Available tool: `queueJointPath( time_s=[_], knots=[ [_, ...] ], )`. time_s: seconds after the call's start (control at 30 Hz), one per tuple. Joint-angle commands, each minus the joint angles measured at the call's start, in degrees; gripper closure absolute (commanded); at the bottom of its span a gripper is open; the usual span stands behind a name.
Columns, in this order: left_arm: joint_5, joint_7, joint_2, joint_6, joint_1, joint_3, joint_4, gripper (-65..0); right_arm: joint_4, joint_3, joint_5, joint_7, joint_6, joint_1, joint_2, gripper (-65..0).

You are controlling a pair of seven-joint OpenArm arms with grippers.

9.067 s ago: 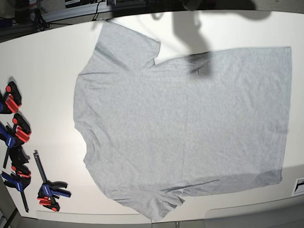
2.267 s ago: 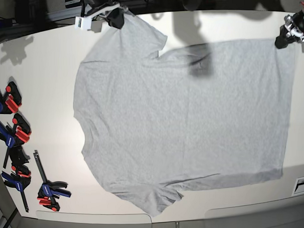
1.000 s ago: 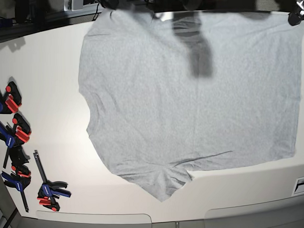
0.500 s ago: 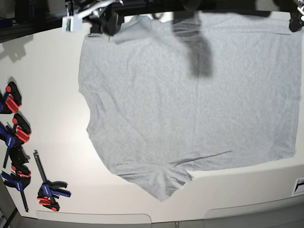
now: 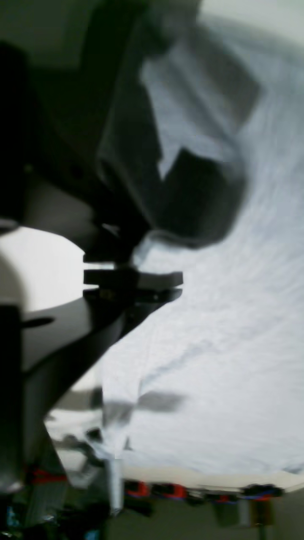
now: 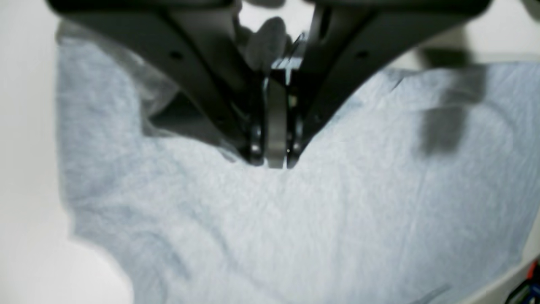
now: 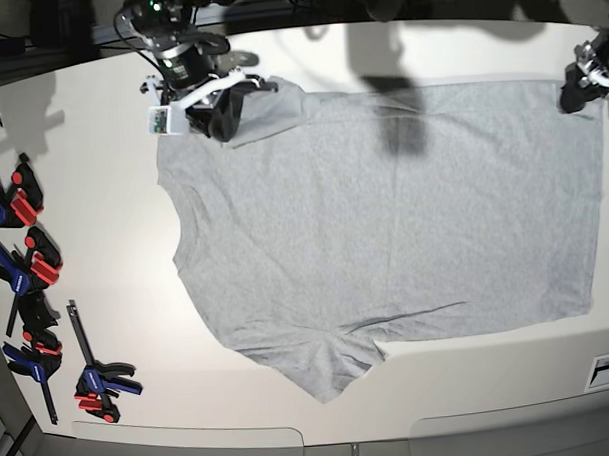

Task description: Fold the T-shirt properly

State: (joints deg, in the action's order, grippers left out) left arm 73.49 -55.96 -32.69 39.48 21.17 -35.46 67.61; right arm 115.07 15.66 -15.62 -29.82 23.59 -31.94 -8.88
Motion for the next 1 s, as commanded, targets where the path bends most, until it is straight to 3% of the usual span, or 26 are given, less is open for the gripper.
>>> queueJointPath(
  time_s=[0.0, 0.2, 0.4, 0.7, 0.97],
  knots=[
    [0.2, 1.7, -1.5, 0.5, -0.6, -0.2, 0.7, 0.0, 0.5, -0.4, -0.9, 1.6, 0.4, 1.1, -0.1, 0.0],
    [-3.7, 6.0, -2.9, -1.2, -2.2, -0.1, 0.7, 0.0, -0.1, -2.6, -0.5, 1.5, 0.4, 6.1, -0.1, 0.0],
    [-5.1, 8.5, -5.6, -1.1, -3.3, -0.5, 0.7, 0.0, -0.5, -5.7, 4.9, 2.4, 0.4, 9.6, -0.1, 0.0],
    [-5.4, 8.5, -5.4, -1.1, -5.0, -0.5, 0.7, 0.0, -9.4, -6.0, 5.2, 2.9, 0.4, 17.1, -0.1, 0.0],
    [-9.6, 9.8, -5.4, -1.4, -5.0, -0.5, 0.7, 0.0, -15.5, -6.0, 5.2, 3.1, 0.4, 20.8, -0.1, 0.0]
  ],
)
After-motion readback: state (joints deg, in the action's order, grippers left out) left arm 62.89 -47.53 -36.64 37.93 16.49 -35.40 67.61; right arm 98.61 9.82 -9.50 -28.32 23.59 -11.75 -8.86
